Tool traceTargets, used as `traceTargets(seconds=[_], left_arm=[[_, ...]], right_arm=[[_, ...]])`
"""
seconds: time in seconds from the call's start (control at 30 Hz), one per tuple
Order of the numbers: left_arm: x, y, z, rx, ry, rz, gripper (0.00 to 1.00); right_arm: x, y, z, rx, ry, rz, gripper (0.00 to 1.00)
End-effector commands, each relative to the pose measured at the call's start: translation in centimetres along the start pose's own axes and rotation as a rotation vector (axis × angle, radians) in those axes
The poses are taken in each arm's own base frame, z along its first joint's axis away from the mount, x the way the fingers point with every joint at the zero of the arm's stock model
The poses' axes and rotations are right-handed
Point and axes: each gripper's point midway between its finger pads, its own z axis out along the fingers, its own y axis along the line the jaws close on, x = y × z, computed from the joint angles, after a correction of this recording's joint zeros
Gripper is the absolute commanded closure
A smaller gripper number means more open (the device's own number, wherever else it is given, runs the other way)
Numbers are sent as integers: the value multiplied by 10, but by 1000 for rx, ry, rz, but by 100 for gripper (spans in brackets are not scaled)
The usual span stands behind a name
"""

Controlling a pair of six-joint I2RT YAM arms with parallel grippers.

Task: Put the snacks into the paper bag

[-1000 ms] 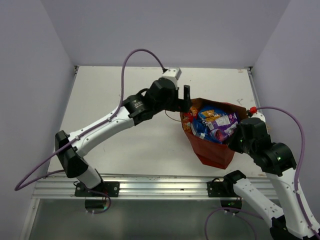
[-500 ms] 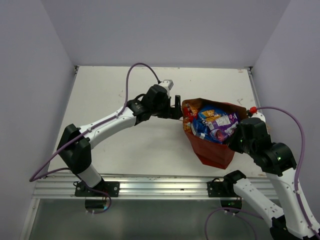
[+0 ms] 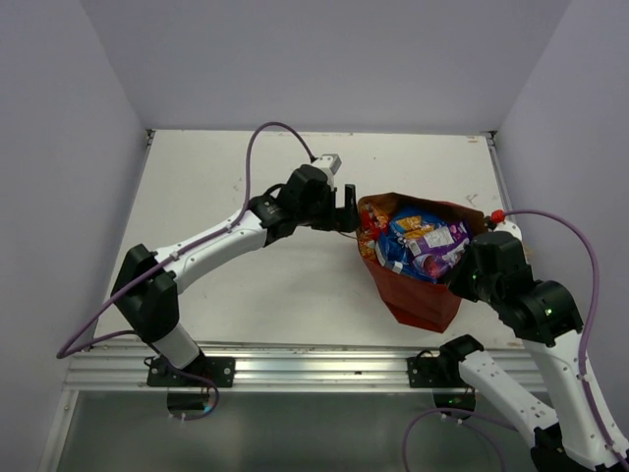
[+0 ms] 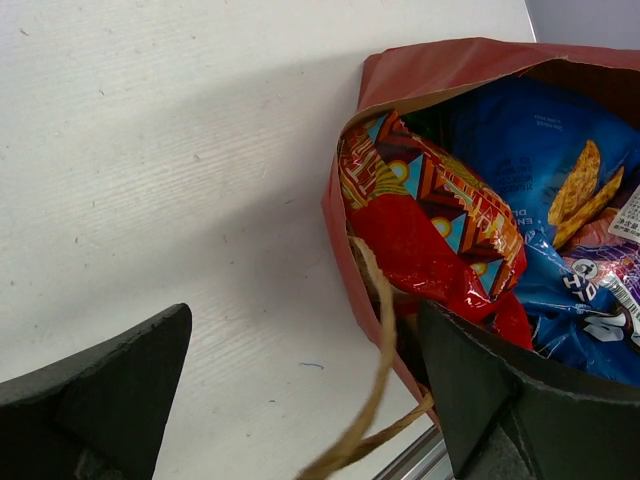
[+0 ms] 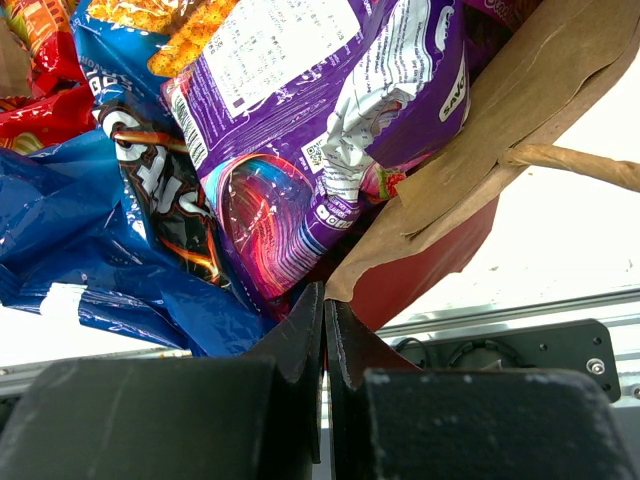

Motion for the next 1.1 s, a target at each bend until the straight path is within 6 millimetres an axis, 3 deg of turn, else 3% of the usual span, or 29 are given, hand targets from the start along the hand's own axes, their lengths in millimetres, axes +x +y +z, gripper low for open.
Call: traceTargets(seconds=[0.0,0.17,0.43,0.57,0.8,0.93,0.97,1.03,1.07], left_arm=[[-18,-16,-5,59,-52,-8,2],[-3,-13,11,73,-6,-21,9],[3,-6,16,47,11,-18,21],[8,-7,23,64,29,-19,32],[7,-31,38,187,35,-33,51],[-6,-56,41,286,5,-46,72],[-13,-64,38,304,-9,-47,96],[-18,-74,34,318,-13,-52,100],[-29,-82,29,324,-38,-46,100]], right_arm=[[2,5,0,-16,21,-7,100],[1,4,0,-12,19,-9,100],[2,3,0,-7,20,-9,100],[1,4,1,-8,19,-8,100],[1,4,2,-5,21,-9,100],[2,2,4,7,27,-18,100],[3,1,5,10,29,-25,100],[2,1,7,18,40,-59,100],[-1,2,7,20,38,-75,100]])
